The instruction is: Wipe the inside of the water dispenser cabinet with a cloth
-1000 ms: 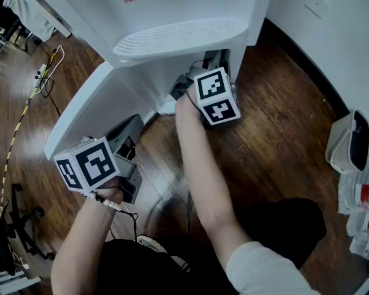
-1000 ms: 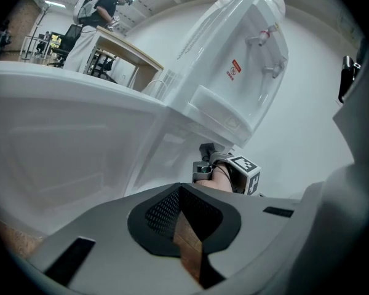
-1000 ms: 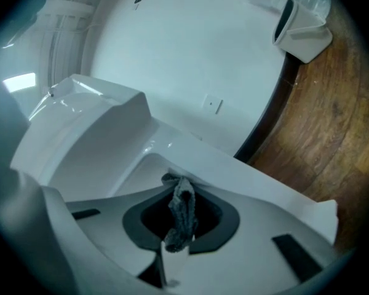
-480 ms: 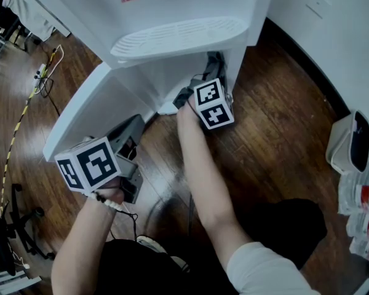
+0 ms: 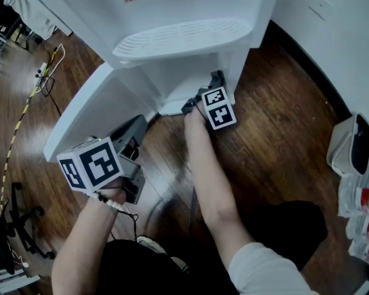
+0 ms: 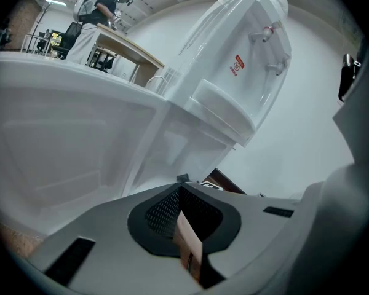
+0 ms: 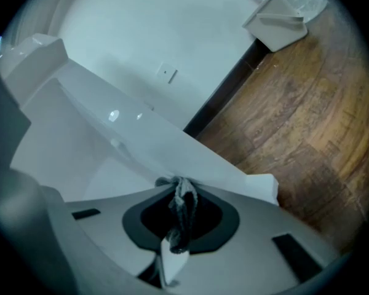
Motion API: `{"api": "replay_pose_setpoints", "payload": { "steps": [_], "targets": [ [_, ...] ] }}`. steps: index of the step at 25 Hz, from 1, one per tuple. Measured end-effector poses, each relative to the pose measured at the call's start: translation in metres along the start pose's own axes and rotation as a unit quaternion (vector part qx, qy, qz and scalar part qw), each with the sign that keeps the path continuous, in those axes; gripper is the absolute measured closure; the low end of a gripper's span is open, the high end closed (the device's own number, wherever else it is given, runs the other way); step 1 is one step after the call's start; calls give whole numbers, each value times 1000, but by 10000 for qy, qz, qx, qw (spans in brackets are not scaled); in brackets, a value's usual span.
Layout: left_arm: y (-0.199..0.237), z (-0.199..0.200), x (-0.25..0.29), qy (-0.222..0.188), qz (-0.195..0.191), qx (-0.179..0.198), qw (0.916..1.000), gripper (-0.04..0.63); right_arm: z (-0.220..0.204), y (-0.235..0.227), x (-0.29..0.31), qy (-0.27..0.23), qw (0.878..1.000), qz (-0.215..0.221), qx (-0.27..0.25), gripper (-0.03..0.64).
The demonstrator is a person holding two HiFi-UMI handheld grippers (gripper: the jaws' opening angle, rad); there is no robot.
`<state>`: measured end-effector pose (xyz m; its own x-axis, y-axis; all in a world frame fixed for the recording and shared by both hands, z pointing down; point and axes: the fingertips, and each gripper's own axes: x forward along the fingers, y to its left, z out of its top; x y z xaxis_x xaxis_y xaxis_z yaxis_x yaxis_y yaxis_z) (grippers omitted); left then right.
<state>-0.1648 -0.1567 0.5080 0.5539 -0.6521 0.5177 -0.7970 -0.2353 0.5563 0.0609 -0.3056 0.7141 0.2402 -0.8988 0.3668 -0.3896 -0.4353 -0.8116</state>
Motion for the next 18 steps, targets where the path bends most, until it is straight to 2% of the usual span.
{"api": "replay_pose_setpoints", "payload": {
  "steps": [3,6,12,18],
  "targets": [
    [-1,-1,1,-7,-36,-33,10000,607,-4,-8,0,57,9999,-49,-78,572],
    [-3,-3,3,25,-52,-3,10000,607,0,2,-9,21,9999,95,-66,572],
    [-3,-4,4,51,-63,11,10000,607,33,65,-52,-412,9952,884,33,572],
    [-4,-8,7,107,-67,33,9999,607,77,125,-87,-884,9823,1636,235,572]
  ]
}}
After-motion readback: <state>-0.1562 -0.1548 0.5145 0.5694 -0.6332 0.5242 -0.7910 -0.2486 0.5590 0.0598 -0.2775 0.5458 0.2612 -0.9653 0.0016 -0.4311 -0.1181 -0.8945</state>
